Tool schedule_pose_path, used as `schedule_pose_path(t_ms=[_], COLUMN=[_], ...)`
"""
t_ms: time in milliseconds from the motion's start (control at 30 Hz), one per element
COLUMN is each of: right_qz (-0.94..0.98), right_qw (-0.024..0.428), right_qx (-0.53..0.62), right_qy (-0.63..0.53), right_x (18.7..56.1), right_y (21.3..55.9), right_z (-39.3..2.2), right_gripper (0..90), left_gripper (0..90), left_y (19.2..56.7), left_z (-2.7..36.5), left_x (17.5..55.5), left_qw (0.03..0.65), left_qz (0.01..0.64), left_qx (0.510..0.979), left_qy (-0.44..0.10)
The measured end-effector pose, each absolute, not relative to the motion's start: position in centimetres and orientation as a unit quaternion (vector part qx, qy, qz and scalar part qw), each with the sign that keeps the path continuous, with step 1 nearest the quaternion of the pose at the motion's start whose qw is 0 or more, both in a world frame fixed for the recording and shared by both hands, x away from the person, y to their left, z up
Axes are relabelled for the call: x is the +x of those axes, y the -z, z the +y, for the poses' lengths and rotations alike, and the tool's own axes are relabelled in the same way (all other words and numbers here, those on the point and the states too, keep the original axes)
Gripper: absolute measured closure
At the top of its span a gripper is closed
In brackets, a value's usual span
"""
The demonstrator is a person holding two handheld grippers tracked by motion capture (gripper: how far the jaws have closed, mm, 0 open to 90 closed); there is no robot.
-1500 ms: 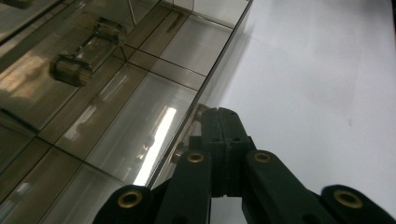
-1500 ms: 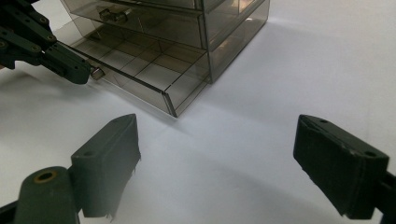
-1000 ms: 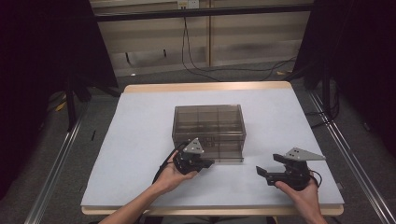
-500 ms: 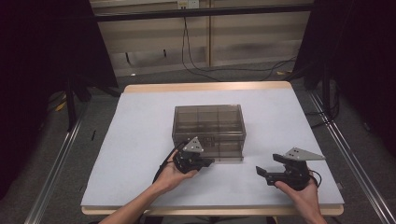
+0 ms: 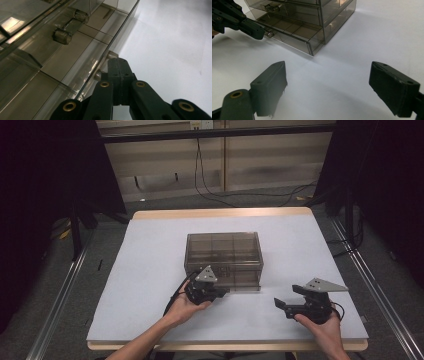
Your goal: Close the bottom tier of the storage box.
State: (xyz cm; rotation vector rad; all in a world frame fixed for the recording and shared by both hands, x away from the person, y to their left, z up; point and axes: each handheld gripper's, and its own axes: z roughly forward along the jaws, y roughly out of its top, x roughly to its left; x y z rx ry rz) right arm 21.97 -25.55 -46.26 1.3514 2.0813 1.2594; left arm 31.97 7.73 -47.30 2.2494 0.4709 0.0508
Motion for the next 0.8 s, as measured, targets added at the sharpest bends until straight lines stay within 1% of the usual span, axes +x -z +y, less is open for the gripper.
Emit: schedule_pose_path(t_ms=[233, 333, 800], right_qz=[0.737, 0.737, 0.737], right_qw=[0.179, 0.179, 0.177], right_qx=[0.476, 0.477, 0.477], right_qy=[-0.444, -0.445, -0.445], right_x=[21.97, 21.95, 21.97], right_y=[46.27, 46.25, 46.27], right_z=[-25.52, -25.53, -25.57], right_gripper=[14.5, 14.5, 14.6], left_gripper=[90.0, 90.0, 90.0], left_y=[47.31, 47.33, 47.37], left_z=[7.83, 7.92, 8.01], left_x=[32.15, 32.22, 32.39], left_qw=[0.403, 0.405, 0.406], left_qz=[0.179, 0.188, 0.19], left_qx=[0.897, 0.895, 0.893], left_qy=[-0.026, -0.025, -0.027])
